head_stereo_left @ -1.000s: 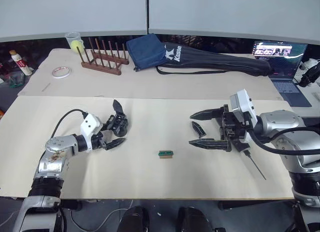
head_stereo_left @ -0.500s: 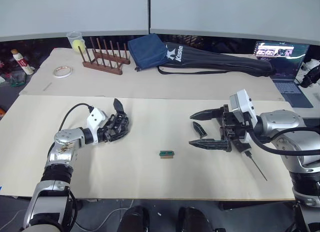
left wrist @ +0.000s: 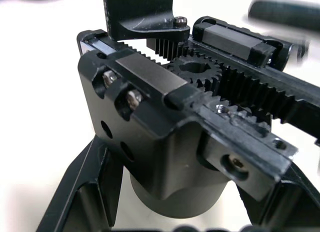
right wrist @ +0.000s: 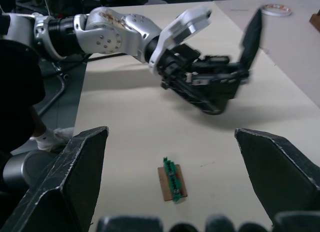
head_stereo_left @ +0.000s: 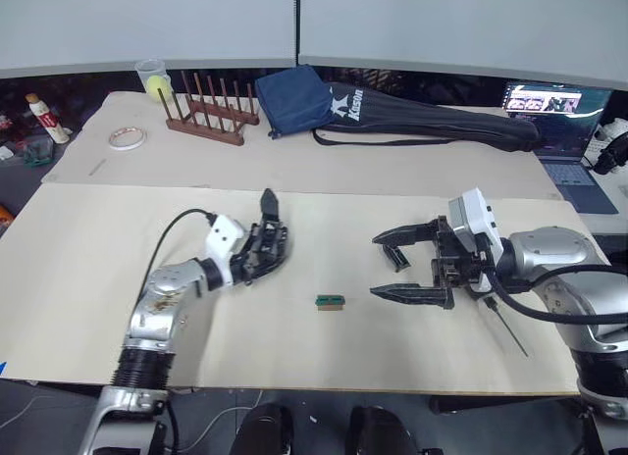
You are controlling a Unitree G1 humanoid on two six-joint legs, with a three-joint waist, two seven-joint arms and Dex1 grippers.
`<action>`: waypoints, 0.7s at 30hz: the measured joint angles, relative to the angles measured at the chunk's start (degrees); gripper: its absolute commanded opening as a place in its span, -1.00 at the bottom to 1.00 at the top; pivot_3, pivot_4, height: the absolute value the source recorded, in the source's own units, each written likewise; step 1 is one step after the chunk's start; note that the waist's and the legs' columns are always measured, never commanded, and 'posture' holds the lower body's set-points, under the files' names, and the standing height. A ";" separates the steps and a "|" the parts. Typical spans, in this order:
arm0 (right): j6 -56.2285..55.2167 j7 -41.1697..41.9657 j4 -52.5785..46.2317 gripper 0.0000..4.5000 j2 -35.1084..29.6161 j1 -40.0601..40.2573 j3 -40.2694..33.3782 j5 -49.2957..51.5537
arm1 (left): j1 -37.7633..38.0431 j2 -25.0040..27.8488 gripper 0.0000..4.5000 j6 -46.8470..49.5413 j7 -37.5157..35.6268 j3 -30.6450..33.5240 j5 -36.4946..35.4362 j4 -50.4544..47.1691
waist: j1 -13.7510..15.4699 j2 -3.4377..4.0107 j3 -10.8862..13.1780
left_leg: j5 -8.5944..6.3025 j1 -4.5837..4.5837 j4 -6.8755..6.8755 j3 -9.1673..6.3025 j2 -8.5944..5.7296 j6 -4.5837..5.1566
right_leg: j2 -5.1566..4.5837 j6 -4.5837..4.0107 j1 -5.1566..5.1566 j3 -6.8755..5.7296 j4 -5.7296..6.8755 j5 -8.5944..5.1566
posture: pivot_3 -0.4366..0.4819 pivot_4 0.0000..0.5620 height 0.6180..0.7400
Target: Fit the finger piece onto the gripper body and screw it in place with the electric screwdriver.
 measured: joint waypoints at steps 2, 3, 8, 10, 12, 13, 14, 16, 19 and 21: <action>-0.01 -0.90 -0.35 1.00 0.01 0.62 -0.06 -0.10 | -0.48 -4.08 0.14 4.24 6.29 -1.65 1.63 -3.43 | -0.06 0.00 0.00 | 0.00 0.04 0.00 -0.01 -0.01 0.00 | 0.02 0.01 0.03 0.01 0.00 0.00 | -0.05 -0.47 1.00; -0.01 -1.13 -0.53 1.00 0.02 0.77 -0.05 -0.11 | -0.57 -4.85 0.14 5.56 8.33 -2.77 2.55 -4.10 | -0.11 0.00 0.00 | 0.01 0.04 -0.01 -0.02 -0.01 -0.01 | 0.05 0.01 0.03 0.00 0.00 0.00 | -0.05 -0.47 1.00; -0.03 -3.04 -0.89 1.00 0.02 2.02 -0.09 -0.28 | -0.21 -9.73 0.14 9.39 16.79 -5.90 6.67 -3.83 | -0.29 -0.01 0.01 | 0.06 0.08 -0.04 -0.02 0.01 -0.09 | 0.13 -0.01 -0.01 0.05 0.00 0.00 | -0.05 -0.47 1.00; -0.17 -3.51 -0.89 1.00 0.07 2.02 -0.08 -0.62 | -0.21 -11.29 0.14 9.03 18.99 -7.35 7.82 -3.58 | -0.20 -0.01 0.01 | 0.05 0.07 -0.03 -0.03 0.00 -0.07 | 0.12 -0.01 0.02 0.06 -0.04 0.00 | -0.05 -0.47 1.00; -0.34 -4.00 -0.89 1.00 0.29 2.02 -0.02 -0.83 | -0.21 -11.82 0.14 8.14 20.16 -8.63 9.08 -2.92 | -0.10 -0.01 0.01 | 0.04 0.07 -0.03 -0.03 0.00 -0.06 | 0.11 -0.01 0.02 0.06 -0.04 0.00 | -0.05 -0.47 1.00; -0.44 -4.37 -0.88 1.00 0.36 2.01 -0.01 -1.15 | -0.21 -12.10 0.14 7.29 20.72 -9.05 9.41 -2.11 | -0.11 -0.01 0.01 | 0.03 0.07 -0.03 -0.03 0.00 -0.05 | 0.10 -0.01 0.01 0.06 -0.04 0.00 | -0.05 -0.47 1.00; -0.56 -4.53 -0.85 1.00 0.39 2.02 0.01 -1.32 | -0.21 -12.46 0.14 6.92 21.17 -9.08 9.59 -1.46 | -0.14 -0.01 0.01 | 0.04 0.07 -0.03 -0.03 0.01 -0.05 | 0.10 -0.01 0.01 0.06 -0.04 0.00 | -0.05 -0.47 1.00; -0.81 -4.90 -0.76 1.00 0.42 2.02 0.01 -1.86 | -0.20 -13.02 0.14 6.00 22.09 -8.97 9.96 -0.14 | -0.15 -0.01 0.01 | 0.03 0.07 -0.04 -0.03 0.01 -0.05 | 0.10 -0.01 0.00 0.06 -0.04 0.00 | -0.05 -0.47 1.00; -1.19 -5.25 -0.64 1.00 0.71 2.02 0.02 -2.33 | 0.20 -13.19 0.14 3.65 22.28 -9.39 10.52 0.54 | -0.15 -0.01 0.01 | 0.03 0.07 -0.04 -0.03 0.01 -0.05 | 0.09 -0.01 0.00 0.06 -0.05 0.00 | -0.05 -0.47 1.00; -1.26 -5.44 -0.64 1.00 0.72 2.02 0.02 -2.38 | 0.95 -13.29 0.14 2.40 22.39 -9.50 10.91 0.66 | -0.15 -0.01 0.01 | 0.03 0.07 -0.03 -0.03 0.01 -0.04 | 0.08 -0.02 0.00 0.06 -0.05 0.00 | -0.05 -0.47 1.00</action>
